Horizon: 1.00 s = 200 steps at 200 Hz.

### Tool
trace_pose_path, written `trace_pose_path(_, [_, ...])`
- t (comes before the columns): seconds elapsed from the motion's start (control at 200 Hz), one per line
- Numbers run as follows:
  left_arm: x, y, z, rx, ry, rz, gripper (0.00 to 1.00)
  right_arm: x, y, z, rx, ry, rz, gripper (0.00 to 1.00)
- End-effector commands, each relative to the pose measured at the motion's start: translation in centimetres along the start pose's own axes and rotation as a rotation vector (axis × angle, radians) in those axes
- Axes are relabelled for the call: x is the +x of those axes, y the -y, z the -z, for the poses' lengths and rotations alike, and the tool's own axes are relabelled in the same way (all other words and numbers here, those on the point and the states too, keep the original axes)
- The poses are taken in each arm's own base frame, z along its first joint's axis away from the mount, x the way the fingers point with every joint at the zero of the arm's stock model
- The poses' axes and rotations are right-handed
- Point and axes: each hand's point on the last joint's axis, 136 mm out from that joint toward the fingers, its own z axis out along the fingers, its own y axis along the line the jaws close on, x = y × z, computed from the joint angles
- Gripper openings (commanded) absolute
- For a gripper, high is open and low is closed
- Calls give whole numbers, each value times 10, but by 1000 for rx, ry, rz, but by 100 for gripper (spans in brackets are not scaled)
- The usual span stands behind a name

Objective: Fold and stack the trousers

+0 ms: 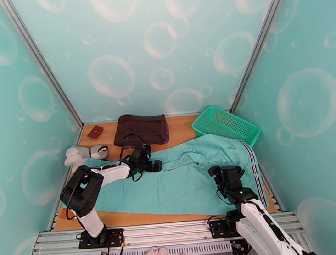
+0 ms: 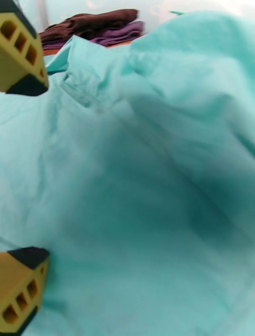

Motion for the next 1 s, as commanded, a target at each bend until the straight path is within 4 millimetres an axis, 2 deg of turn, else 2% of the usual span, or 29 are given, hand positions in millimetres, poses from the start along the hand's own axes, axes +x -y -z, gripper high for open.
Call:
trace_pose_path(0.0, [11,38,-15,132,-72,-25,99,-35,11,24,95,118,17,99])
trace_pose_path(0.055, [20,57,-18,187,-116,-52,99,-48,-3,32,66,147,61,99])
trace_pose_path(0.09, [26,69,-18,214,-145,-65,99,-54,-25,36,-3,155,119,99])
trace_pose_path(0.185, [38,89,-13,198,-183,-120,99,-51,-84,34,-163,101,263,99])
trace_pose_path(0.285, [37,102,5,237,-151,-141,99,-17,-155,20,-294,21,504,99])
trace_pose_path(0.365, [35,122,27,395,-124,-156,99,18,-194,-3,-297,-39,654,99])
trace_pose_path(0.42, [29,124,43,422,-85,-171,99,41,-215,-20,-328,-88,696,99])
trace_pose_path(0.455, [18,110,52,334,-28,-169,99,52,-224,-31,-343,-115,694,99])
trace_pose_path(0.495, [-1,81,65,166,60,-157,99,63,-234,-41,-376,-142,693,99])
trace_pose_path(0.595, [-45,-4,126,-266,266,-96,99,87,-254,-61,-412,-192,727,98])
trace_pose_path(0.655, [-58,-48,162,-481,324,-104,99,99,-260,-70,-387,-200,785,98])
trace_pose_path(0.705, [-62,-80,180,-582,315,-96,99,110,-263,-76,-358,-198,852,98])
trace_pose_path(0.77, [-63,-112,192,-644,278,-64,99,118,-258,-87,-285,-198,926,98])
trace_pose_path(0.885, [-59,-138,192,-662,236,59,92,128,-239,-102,-235,-241,968,97])
trace_pose_path(0.995, [-33,-179,195,-772,168,245,83,131,-220,-112,-194,-267,996,97])
